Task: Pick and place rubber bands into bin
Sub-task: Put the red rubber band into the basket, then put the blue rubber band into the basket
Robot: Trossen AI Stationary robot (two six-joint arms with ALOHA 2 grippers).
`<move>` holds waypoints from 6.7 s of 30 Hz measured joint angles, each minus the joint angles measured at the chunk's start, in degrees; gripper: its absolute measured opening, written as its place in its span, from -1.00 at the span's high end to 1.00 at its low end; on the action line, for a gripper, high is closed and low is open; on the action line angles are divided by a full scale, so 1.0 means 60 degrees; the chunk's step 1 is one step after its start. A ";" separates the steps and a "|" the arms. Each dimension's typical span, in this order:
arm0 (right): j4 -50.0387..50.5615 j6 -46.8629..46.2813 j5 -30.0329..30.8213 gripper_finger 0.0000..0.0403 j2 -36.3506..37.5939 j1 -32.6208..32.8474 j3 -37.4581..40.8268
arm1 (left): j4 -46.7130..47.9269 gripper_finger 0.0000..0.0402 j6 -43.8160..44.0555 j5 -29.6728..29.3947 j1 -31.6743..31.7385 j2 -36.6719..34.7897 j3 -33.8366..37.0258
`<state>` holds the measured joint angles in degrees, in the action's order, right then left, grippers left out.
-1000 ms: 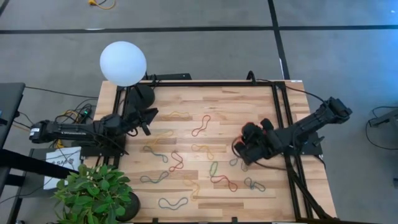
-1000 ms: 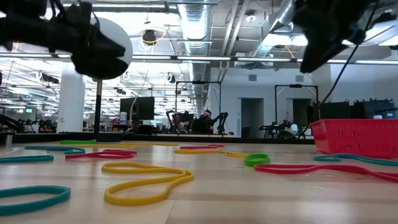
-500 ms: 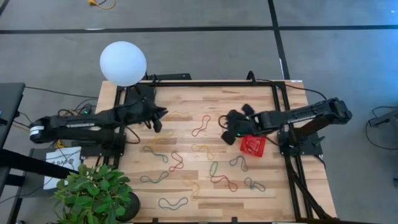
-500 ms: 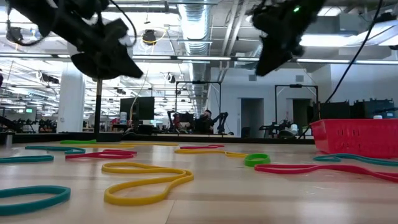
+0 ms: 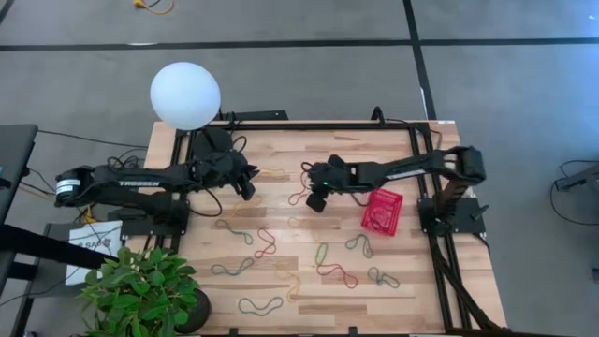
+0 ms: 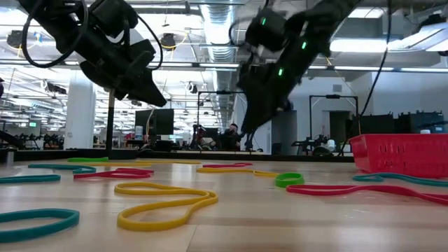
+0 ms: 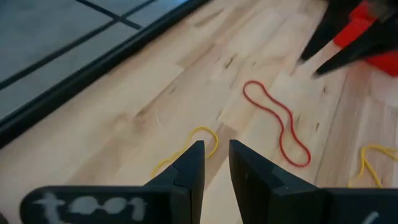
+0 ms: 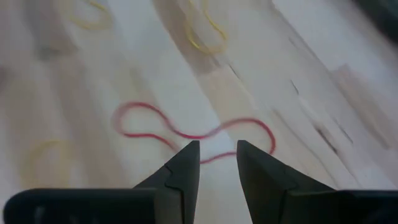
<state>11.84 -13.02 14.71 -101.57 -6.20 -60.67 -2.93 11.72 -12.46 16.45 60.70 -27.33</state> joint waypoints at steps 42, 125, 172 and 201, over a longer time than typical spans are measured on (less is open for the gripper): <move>0.1833 -0.0324 0.1375 0.99 0.0044 -0.0020 -0.0730 | -0.0140 0.68 -0.0104 -0.0027 0.0000 -0.0014 0.0000; 0.4491 -0.9666 -0.2379 0.79 0.1648 0.7933 0.0649 | -0.0400 0.68 -0.0103 -0.0028 0.0000 0.0404 0.0021; 0.5274 -1.0276 -0.4438 0.59 0.0553 0.7325 0.0642 | -0.0756 0.68 0.0005 -0.0023 -0.0007 0.0566 0.0018; 0.4132 -1.1370 -0.3859 0.73 -0.0371 0.7913 0.0606 | -0.0716 0.68 0.0009 0.0006 -0.0007 0.0563 0.0011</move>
<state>36.63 -81.23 -8.45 -103.80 41.28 -57.03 -7.22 11.77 -12.43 16.40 64.08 -27.27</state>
